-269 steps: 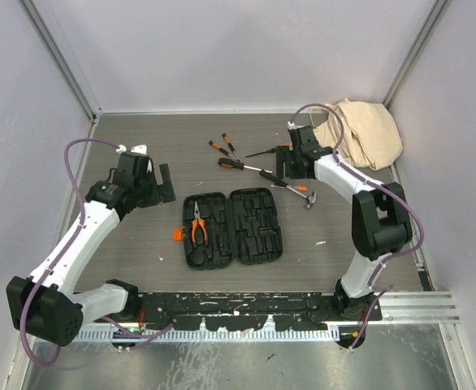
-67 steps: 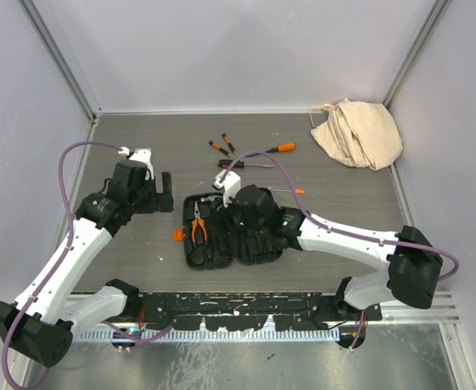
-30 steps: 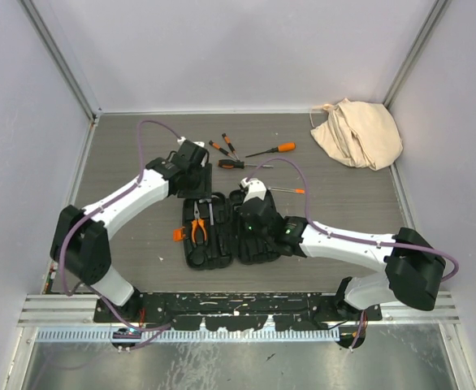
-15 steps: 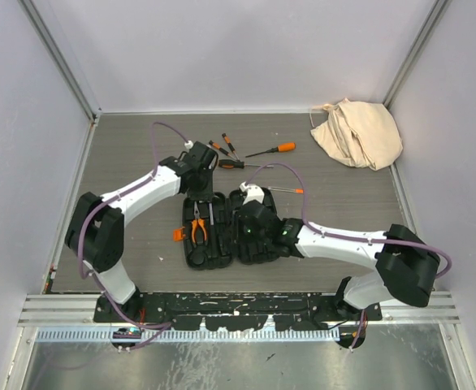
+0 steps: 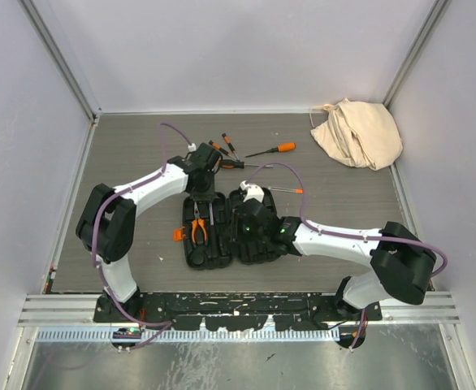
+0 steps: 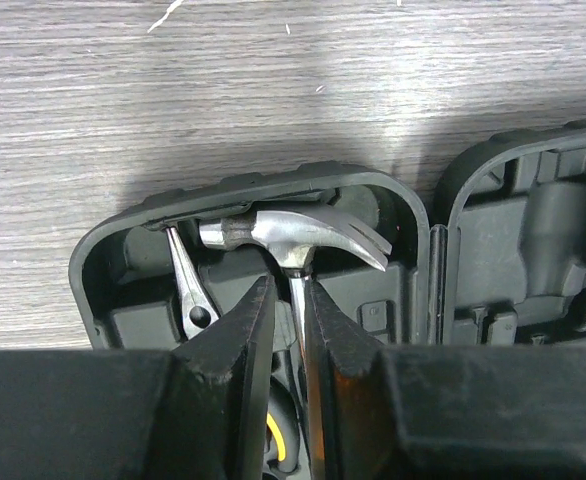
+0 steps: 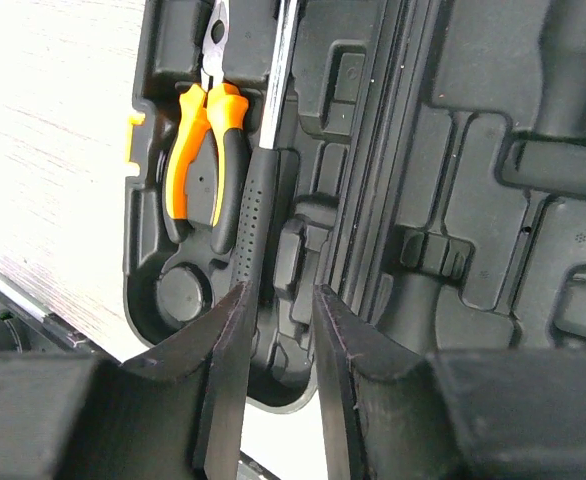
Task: Sort the tools into containers
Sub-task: Place the hammer in the storage box.
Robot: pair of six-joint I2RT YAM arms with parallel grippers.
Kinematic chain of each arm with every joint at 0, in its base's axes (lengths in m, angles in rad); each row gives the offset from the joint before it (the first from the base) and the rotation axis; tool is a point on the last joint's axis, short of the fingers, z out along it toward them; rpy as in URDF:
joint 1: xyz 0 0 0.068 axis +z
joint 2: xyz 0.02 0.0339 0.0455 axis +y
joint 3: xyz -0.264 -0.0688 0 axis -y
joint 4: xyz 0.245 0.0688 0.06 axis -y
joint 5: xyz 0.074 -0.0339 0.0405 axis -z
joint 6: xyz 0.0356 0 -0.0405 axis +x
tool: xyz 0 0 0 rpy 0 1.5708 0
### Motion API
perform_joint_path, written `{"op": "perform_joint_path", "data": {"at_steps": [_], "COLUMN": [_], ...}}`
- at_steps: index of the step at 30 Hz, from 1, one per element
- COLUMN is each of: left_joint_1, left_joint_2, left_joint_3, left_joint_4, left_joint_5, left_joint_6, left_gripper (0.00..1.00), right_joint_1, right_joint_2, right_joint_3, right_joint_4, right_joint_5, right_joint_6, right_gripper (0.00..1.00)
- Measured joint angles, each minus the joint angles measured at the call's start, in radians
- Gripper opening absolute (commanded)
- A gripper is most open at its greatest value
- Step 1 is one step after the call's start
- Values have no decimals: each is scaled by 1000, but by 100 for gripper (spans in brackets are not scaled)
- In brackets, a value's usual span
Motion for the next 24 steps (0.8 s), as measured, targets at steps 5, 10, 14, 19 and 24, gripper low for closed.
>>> {"op": "perform_joint_path", "data": {"at_steps": [5,10,14,19,24], "left_joint_1": [0,0,0,-1,-1], "left_joint_2": [5,12,32,41,47], "left_joint_3": [0,0,0,2,10], "left_joint_4": [0,3,10,17,14], "left_joint_5": [0,1,4,5,5], "left_joint_6": [0,-1,-4,-18,-19], "left_gripper": [19,17,15,10,7], "right_joint_1": [0,0,-2,-2,-2], "right_joint_2": [4,17,29,47,74], "right_joint_3": [1,3,14,32,53], "right_joint_4": [1,1,3,6,11], "right_joint_5": [-3,-6,-10,-17,-27], "right_joint_6": [3,4,4,3,1], "right_gripper": [35,34,33,31,31]}}
